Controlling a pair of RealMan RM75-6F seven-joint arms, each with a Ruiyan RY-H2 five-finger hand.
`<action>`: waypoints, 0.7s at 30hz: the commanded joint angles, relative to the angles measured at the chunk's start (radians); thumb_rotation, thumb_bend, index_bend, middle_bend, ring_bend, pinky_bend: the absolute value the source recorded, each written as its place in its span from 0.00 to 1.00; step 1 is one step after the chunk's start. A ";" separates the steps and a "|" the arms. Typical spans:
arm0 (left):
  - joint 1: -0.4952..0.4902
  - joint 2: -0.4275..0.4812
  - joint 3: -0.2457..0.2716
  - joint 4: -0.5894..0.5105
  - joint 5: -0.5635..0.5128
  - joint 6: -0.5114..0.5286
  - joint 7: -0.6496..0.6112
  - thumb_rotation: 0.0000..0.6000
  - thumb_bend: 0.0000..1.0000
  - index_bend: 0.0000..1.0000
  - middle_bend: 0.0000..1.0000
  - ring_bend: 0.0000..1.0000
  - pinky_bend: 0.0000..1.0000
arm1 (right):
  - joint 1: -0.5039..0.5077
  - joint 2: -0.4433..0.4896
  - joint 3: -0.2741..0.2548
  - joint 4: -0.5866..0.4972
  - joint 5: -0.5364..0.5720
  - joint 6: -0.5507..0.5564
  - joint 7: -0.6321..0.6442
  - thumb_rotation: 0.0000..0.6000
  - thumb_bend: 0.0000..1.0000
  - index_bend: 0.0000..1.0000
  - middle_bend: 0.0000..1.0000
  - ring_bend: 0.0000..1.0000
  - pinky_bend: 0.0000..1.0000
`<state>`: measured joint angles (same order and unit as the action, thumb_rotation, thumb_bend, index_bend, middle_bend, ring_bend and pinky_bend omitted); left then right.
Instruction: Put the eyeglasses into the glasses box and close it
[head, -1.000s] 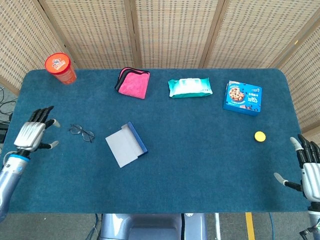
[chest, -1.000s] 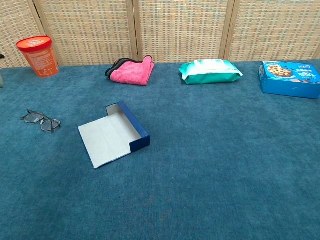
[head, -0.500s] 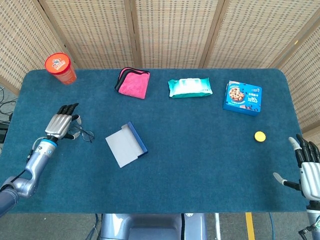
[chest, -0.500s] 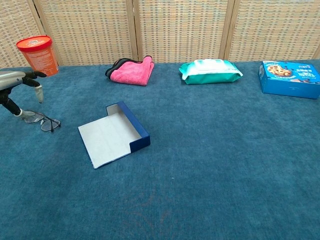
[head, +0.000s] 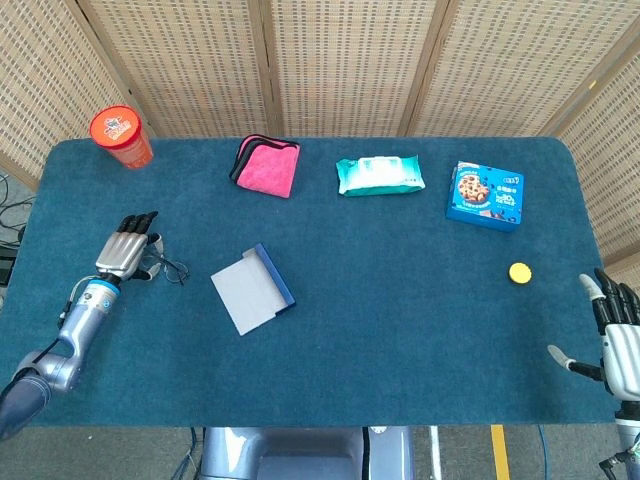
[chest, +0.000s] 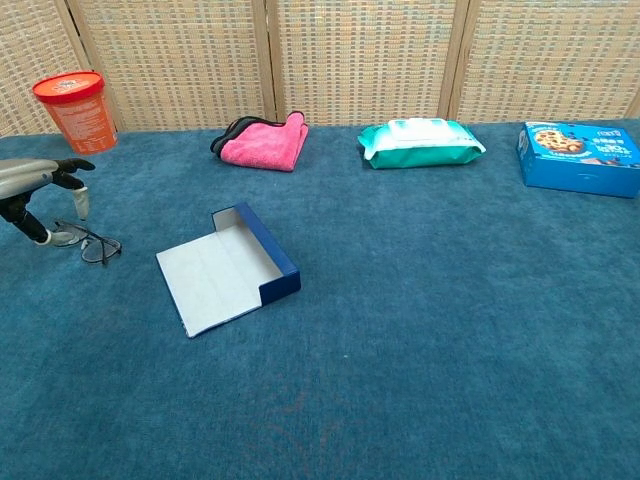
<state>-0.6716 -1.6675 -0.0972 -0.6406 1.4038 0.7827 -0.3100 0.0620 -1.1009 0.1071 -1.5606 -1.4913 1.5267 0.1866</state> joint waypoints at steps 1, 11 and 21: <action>-0.004 -0.010 0.004 0.013 0.002 -0.001 -0.005 1.00 0.33 0.46 0.00 0.00 0.00 | 0.001 0.001 0.000 -0.001 -0.001 -0.001 0.002 1.00 0.00 0.00 0.00 0.00 0.00; -0.024 -0.046 0.003 0.045 -0.006 -0.024 0.015 1.00 0.36 0.49 0.00 0.00 0.00 | 0.003 0.005 0.002 -0.009 0.004 -0.007 0.003 1.00 0.00 0.00 0.00 0.00 0.00; -0.030 -0.053 -0.002 0.050 -0.018 -0.024 0.043 1.00 0.42 0.55 0.00 0.00 0.00 | 0.005 0.006 0.001 -0.004 0.006 -0.012 0.012 1.00 0.00 0.00 0.00 0.00 0.00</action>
<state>-0.7014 -1.7204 -0.0989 -0.5912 1.3868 0.7588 -0.2682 0.0664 -1.0952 0.1084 -1.5646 -1.4849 1.5147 0.1982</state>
